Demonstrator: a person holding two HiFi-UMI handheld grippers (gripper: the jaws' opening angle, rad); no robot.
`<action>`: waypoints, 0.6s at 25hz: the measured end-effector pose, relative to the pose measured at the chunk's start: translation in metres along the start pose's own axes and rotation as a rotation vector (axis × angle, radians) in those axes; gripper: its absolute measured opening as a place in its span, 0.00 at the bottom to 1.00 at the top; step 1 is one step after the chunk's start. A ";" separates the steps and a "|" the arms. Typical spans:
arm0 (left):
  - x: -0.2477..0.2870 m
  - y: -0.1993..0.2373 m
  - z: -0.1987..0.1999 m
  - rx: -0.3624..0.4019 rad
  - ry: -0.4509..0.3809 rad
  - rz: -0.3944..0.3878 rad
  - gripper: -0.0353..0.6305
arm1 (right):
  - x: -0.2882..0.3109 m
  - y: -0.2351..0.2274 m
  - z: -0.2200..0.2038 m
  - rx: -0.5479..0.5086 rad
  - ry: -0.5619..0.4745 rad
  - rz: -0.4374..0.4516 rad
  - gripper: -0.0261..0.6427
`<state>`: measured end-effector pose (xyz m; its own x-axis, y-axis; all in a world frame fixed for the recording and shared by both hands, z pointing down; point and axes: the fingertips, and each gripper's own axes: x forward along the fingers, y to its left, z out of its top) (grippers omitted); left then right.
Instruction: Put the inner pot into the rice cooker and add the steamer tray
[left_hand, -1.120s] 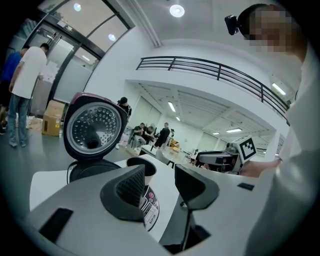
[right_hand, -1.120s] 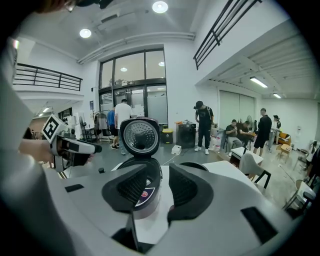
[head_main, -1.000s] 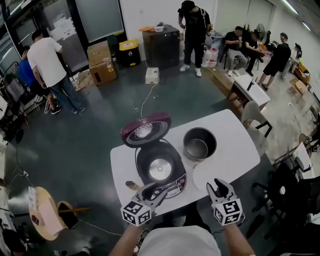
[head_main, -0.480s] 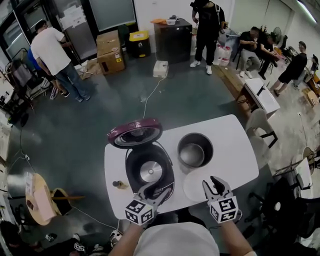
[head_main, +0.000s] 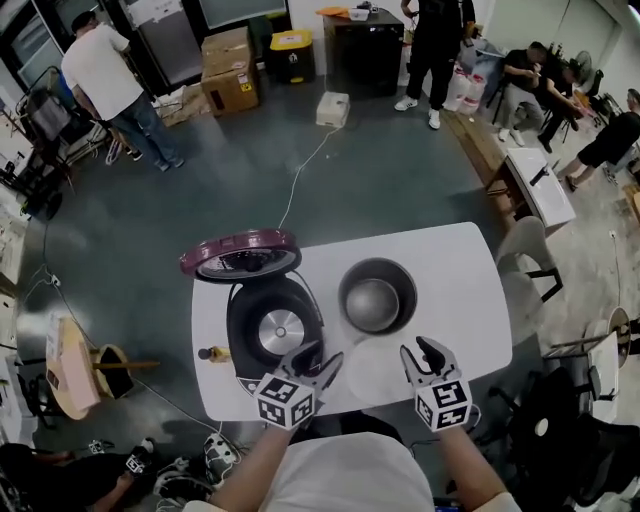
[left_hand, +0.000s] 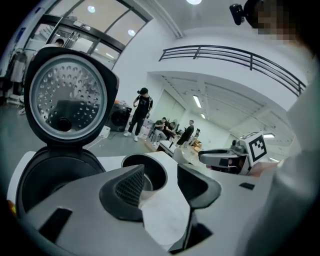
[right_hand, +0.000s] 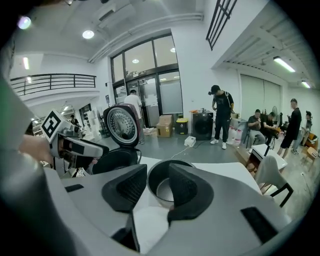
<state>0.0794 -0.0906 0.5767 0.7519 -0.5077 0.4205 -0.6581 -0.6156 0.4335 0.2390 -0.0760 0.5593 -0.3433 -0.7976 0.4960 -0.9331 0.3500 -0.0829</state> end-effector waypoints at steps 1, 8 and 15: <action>0.008 0.003 -0.001 -0.014 0.002 0.022 0.39 | 0.005 -0.006 -0.003 0.002 0.008 0.005 0.27; 0.061 0.013 -0.012 -0.123 0.053 0.124 0.40 | 0.034 -0.046 -0.017 0.025 0.043 0.020 0.27; 0.101 0.032 -0.035 -0.191 0.126 0.262 0.43 | 0.064 -0.078 -0.039 0.056 0.100 0.025 0.27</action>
<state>0.1324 -0.1406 0.6608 0.5535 -0.5477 0.6274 -0.8325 -0.3439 0.4343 0.2939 -0.1354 0.6315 -0.3569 -0.7352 0.5763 -0.9298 0.3391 -0.1433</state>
